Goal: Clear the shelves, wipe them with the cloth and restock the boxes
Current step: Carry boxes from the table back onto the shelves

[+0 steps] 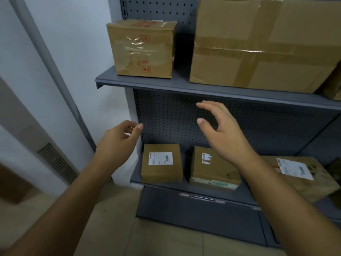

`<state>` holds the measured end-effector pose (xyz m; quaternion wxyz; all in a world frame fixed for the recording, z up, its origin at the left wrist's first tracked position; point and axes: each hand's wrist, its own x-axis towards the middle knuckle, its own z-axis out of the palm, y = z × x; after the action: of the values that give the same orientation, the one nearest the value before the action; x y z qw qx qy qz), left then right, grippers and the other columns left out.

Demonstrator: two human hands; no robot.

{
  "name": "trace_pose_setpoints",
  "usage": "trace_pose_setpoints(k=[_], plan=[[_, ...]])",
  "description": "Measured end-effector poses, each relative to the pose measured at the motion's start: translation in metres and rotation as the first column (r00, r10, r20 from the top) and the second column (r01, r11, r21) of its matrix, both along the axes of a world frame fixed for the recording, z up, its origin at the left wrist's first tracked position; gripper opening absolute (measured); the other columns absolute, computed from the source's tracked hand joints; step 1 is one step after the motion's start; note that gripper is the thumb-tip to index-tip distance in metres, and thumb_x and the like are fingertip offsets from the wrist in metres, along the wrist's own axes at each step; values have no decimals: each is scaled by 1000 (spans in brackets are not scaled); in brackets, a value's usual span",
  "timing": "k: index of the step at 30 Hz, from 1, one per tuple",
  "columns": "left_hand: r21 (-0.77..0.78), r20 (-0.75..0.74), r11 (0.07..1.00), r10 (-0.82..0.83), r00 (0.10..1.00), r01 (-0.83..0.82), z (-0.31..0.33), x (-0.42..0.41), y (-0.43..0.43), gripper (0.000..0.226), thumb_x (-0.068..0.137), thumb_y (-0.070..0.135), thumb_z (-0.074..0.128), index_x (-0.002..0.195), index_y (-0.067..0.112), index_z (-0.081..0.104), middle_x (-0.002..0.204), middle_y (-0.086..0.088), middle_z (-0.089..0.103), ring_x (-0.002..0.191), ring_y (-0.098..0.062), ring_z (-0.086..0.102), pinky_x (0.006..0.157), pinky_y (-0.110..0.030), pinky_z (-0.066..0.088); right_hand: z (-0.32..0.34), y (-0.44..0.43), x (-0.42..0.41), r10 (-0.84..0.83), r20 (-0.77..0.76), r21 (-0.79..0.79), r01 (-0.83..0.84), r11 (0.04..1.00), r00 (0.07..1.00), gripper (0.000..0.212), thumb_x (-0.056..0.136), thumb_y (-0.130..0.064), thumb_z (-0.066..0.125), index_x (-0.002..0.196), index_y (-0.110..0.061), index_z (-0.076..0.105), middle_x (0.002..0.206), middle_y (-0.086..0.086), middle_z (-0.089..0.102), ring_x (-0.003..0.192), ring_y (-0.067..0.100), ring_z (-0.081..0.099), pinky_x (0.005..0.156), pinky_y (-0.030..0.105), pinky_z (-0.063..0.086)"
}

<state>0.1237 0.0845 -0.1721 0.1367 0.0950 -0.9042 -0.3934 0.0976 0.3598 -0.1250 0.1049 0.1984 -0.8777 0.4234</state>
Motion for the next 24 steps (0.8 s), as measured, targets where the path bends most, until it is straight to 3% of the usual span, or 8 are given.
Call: trace_pose_setpoints(k=[6,8,12,15,17,24], plan=[[-55,105,998,13,994,-8,-37,5,-3,41,100,60,44,122,31,63,104,13,63,93,-9,60,83,-35,51,-46,3,-2,-11,83,21,10,1000,996,39,104,-31,54,142,-32,52,142,-22,41,124,-18,35,93,-7,23],[-53,148,999,18,989,-10,-51,2,-7,42,100,61,43,123,32,63,105,13,62,94,-10,60,85,-37,52,-60,3,-5,-29,109,23,26,999,994,38,103,-30,55,141,-31,53,142,-20,42,126,-14,36,92,-8,23],[-47,232,999,26,972,-15,-87,-12,-20,44,100,60,42,125,30,62,107,14,60,97,-11,58,83,-34,47,-97,-2,-16,-77,171,60,67,996,982,41,103,-29,56,143,-29,53,143,-17,43,130,-8,37,107,8,25],[-31,292,999,39,955,-31,-117,-20,-31,43,99,63,42,123,33,62,112,14,63,100,-13,60,90,-37,49,-125,-9,-25,-116,223,94,97,991,968,42,102,-29,57,144,-28,51,140,-18,43,127,-9,36,108,11,25],[-20,316,999,32,948,-27,-137,-25,-39,42,100,63,42,122,33,62,112,15,62,101,-13,60,87,-35,46,-143,-16,-30,-136,255,102,113,988,957,42,102,-28,57,144,-26,51,137,-17,43,127,-5,38,110,18,29],[64,393,998,-10,919,-16,-206,-48,-70,32,100,57,46,113,34,63,111,15,63,101,-14,61,90,-33,45,-202,-42,-48,-213,339,171,163,972,916,43,102,-30,57,145,-28,50,144,-10,45,122,-7,36,103,17,28]])
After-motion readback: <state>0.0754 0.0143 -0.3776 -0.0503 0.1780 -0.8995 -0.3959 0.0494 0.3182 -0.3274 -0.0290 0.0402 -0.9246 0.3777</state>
